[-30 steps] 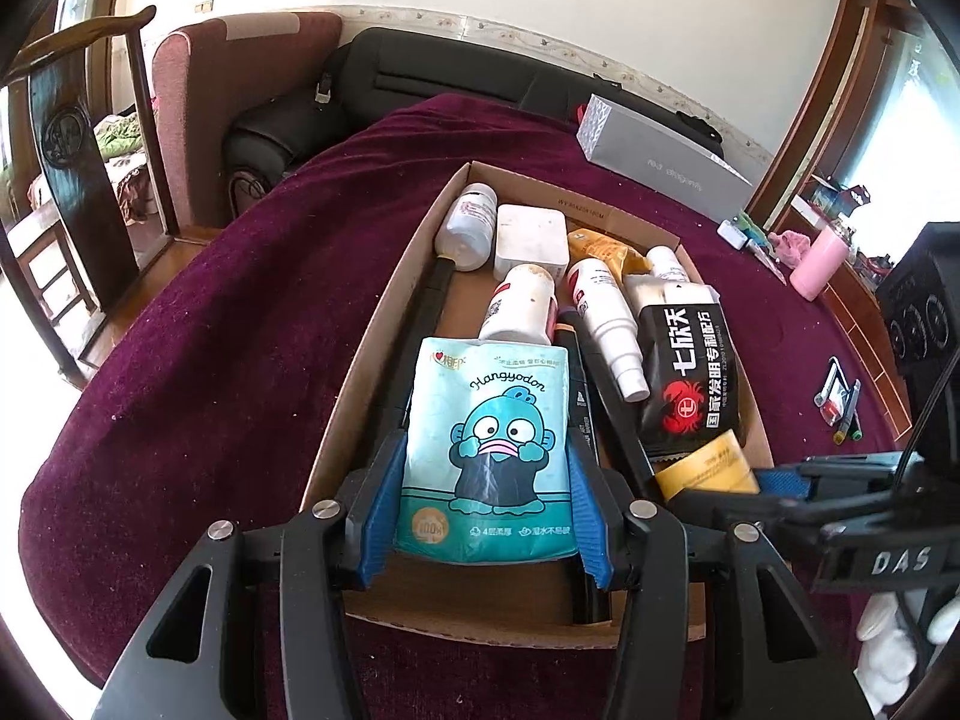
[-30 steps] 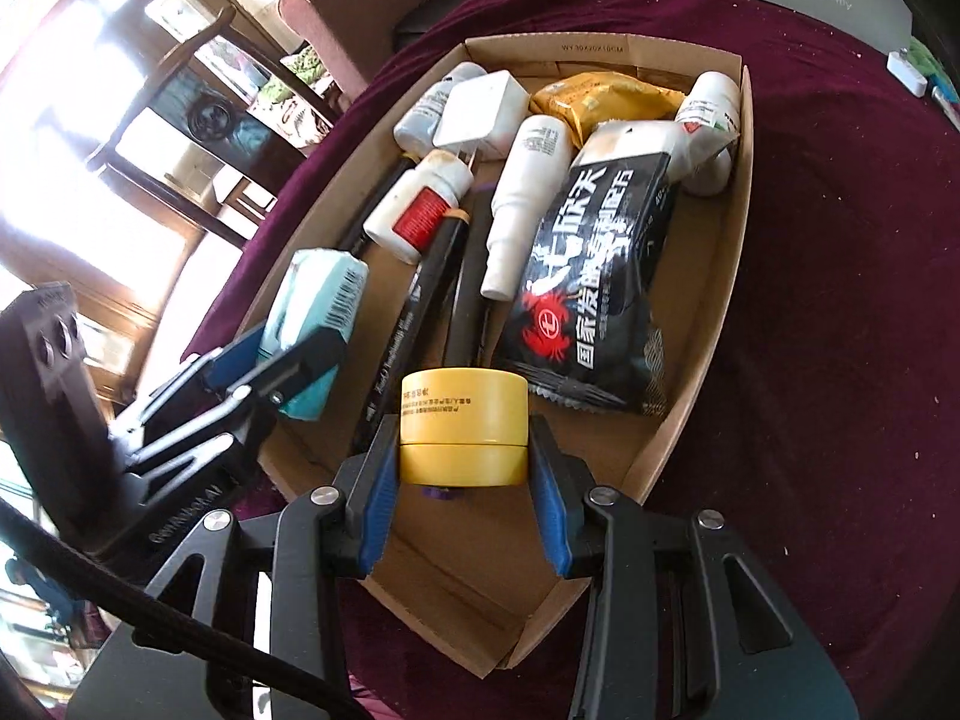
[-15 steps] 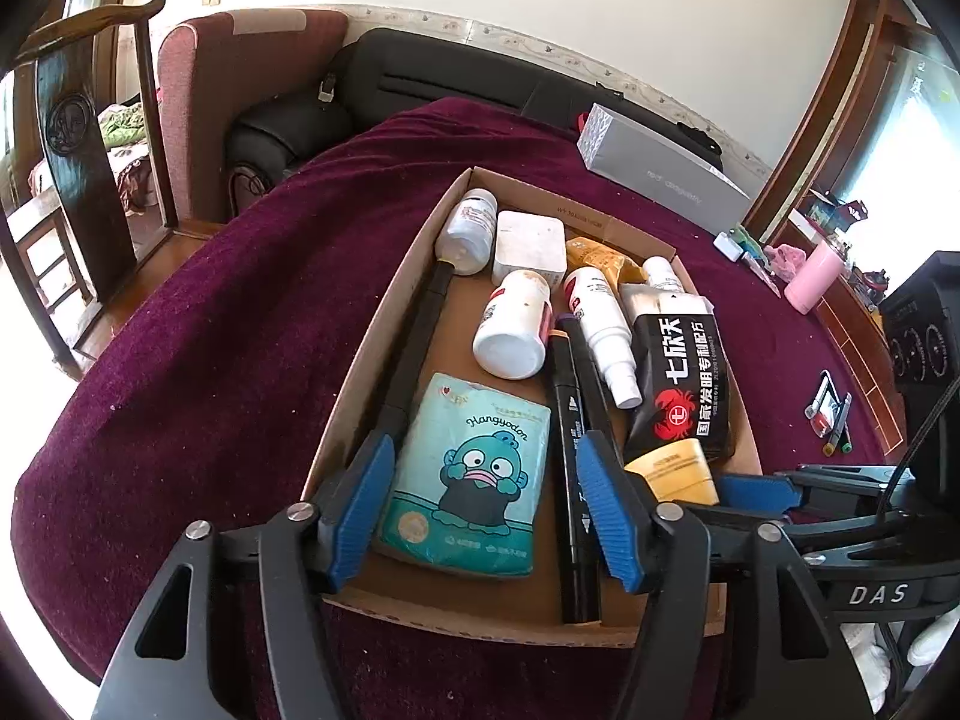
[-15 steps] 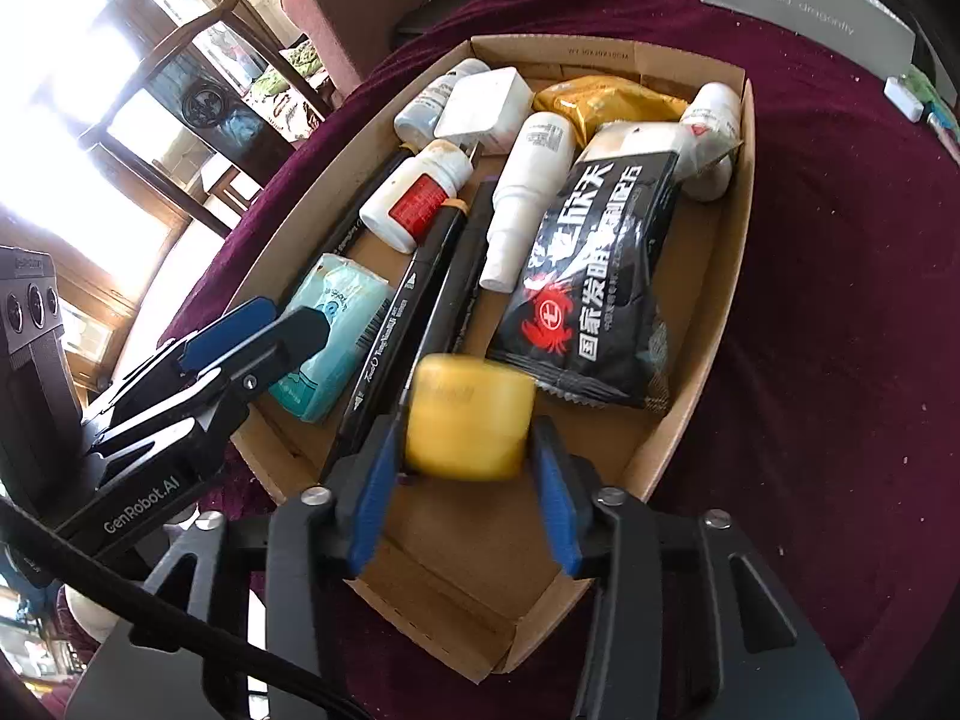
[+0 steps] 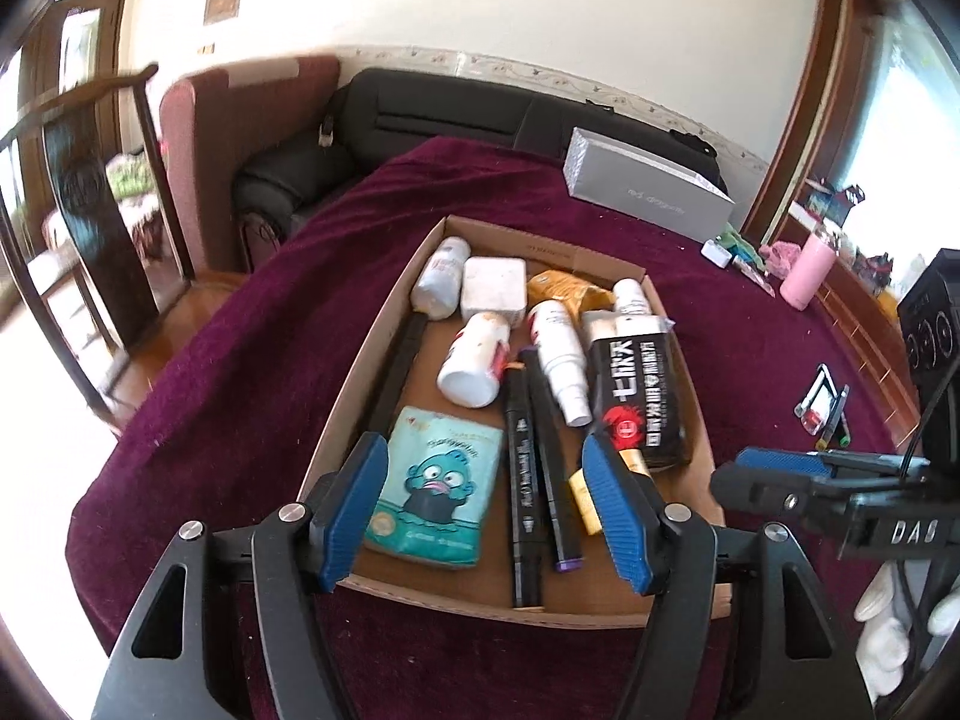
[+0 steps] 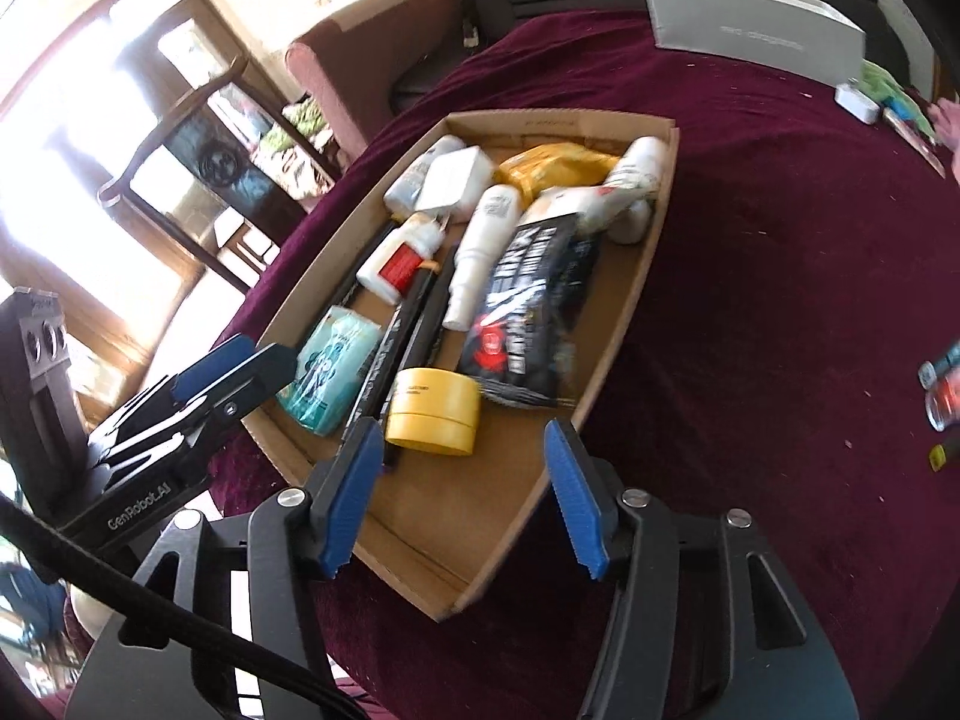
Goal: Organize objects
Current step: 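Move both open tools back to the remaining markers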
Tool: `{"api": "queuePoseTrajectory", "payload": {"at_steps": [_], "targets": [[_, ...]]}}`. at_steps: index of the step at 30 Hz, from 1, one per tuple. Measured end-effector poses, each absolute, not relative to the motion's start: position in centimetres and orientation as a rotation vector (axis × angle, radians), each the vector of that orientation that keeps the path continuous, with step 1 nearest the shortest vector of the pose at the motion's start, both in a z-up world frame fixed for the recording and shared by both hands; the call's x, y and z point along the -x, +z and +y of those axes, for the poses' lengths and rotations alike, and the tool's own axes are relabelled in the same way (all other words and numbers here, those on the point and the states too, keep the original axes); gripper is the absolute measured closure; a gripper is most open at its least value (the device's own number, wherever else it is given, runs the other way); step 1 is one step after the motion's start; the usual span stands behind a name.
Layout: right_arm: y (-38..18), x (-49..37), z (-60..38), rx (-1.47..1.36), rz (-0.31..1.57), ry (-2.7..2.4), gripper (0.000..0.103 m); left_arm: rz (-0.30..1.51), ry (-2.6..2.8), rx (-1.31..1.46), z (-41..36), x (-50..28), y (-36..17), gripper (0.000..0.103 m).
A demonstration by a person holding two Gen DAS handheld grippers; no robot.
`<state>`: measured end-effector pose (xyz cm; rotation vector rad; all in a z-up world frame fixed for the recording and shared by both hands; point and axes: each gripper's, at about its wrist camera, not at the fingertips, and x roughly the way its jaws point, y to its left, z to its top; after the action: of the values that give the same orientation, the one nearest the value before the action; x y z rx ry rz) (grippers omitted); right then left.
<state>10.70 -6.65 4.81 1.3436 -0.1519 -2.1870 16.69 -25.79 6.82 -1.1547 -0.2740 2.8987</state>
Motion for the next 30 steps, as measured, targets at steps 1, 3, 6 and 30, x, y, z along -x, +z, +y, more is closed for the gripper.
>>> {"api": "queuePoseTrajectory", "payload": {"at_steps": [1, 3, 6, 30], "targets": [[5.0, -10.7, -6.2, -1.34, -0.167, -2.192, 0.046, -0.244, 2.908, 1.151, -25.2, -16.8, 7.2, 0.041], [5.3, -10.8, -4.6, -1.329, -0.215, -2.21, 0.046, -0.182, 2.919, 1.137, -23.8, -16.9, 7.9, 0.041], [5.8, -10.9, -2.3, -1.313, -0.271, -2.243, 0.045, -0.111, 2.91, 1.116, -21.8, -17.0, 8.8, 0.041], [6.0, -10.5, 25.1, -1.193, -0.861, -2.617, 0.038, 0.255, 2.51, 1.197, -0.3, -9.7, 7.7, 0.042]]}}
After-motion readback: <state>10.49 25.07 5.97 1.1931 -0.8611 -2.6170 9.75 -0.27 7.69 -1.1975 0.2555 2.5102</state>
